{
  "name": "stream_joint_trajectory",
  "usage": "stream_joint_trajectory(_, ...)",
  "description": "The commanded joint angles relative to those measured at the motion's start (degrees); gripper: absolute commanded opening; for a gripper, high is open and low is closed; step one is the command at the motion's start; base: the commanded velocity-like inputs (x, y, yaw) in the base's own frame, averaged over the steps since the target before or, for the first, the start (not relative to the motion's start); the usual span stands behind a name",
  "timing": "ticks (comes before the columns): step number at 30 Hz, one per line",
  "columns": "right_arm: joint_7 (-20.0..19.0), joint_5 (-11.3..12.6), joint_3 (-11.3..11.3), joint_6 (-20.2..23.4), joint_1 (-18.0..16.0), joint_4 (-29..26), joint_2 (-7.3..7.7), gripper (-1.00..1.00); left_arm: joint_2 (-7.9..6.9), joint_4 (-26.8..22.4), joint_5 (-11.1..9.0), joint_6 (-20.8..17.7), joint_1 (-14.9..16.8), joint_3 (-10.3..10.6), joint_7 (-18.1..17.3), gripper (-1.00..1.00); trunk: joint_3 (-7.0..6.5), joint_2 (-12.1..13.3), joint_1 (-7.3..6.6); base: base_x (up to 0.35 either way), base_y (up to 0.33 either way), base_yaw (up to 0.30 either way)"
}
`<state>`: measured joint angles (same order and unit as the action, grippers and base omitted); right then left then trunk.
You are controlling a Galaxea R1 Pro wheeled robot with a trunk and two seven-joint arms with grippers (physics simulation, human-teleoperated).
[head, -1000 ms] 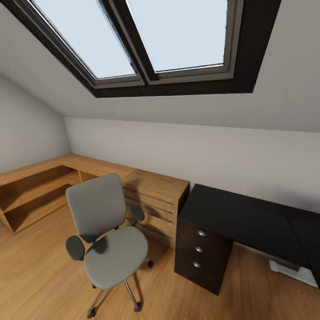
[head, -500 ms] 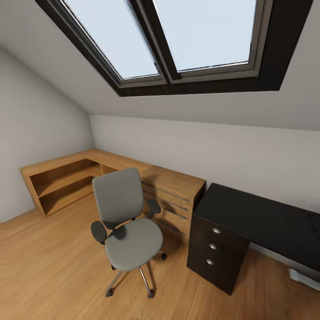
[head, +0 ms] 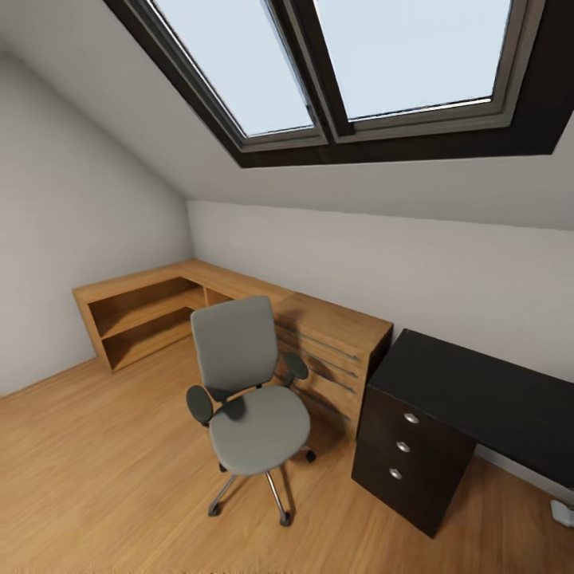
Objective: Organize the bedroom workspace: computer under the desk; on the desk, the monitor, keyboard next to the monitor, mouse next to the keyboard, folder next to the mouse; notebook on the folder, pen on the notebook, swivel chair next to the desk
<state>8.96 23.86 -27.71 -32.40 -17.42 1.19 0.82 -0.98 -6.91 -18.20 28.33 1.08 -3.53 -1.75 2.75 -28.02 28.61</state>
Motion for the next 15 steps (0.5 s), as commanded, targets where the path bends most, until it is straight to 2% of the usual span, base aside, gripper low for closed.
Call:
stream_joint_trajectory(1,0.2,0.2,-0.5,-0.2,-0.1,0.1,-0.02,1.00,0.01,0.1,0.1,0.1,0.1,-0.3,-0.2,1.00,0.19,-0.1,0.03,-0.001,0.000,0.181)
stream_joint_trajectory(15,0.2,0.2,-0.5,-0.2,-0.1,0.1,-0.03,1.00,0.01,0.1,0.1,0.1,0.1,-0.3,-0.2,1.00,1.25,-0.1,0.03,0.000,0.000,0.173)
